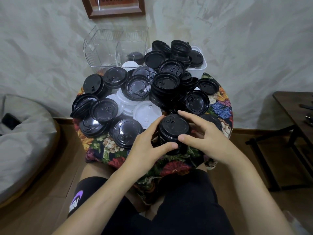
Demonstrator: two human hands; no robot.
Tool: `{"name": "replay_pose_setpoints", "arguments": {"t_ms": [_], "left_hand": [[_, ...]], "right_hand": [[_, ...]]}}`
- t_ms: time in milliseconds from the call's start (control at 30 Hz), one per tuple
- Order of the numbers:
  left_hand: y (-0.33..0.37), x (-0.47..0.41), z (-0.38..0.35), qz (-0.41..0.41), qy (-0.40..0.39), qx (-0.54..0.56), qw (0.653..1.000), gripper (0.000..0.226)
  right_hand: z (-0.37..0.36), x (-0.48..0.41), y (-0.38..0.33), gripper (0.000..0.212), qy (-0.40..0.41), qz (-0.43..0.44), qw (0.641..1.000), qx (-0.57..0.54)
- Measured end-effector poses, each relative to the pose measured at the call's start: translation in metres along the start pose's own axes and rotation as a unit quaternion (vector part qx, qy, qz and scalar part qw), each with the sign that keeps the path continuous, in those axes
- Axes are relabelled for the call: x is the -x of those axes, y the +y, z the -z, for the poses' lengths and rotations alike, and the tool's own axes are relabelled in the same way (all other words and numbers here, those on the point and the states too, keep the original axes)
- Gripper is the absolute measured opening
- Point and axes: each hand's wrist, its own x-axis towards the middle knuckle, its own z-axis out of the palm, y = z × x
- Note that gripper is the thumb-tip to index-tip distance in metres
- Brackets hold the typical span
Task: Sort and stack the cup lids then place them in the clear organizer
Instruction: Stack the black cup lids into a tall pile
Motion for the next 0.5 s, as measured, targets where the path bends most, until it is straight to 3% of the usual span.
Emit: {"name": "replay_pose_setpoints", "arguments": {"t_ms": [233,500], "left_hand": [[-0.004,-0.002,-0.002,0.009,-0.012,0.047,0.999,0.077],[-0.012,-0.004,-0.004,0.016,-0.012,0.055,0.998,0.07]], "right_hand": [[-0.008,-0.004,-0.004,0.076,0.039,0.002,0.999,0.028],[-0.006,-0.004,-0.007,0.076,0.012,0.007,0.998,0.062]]}}
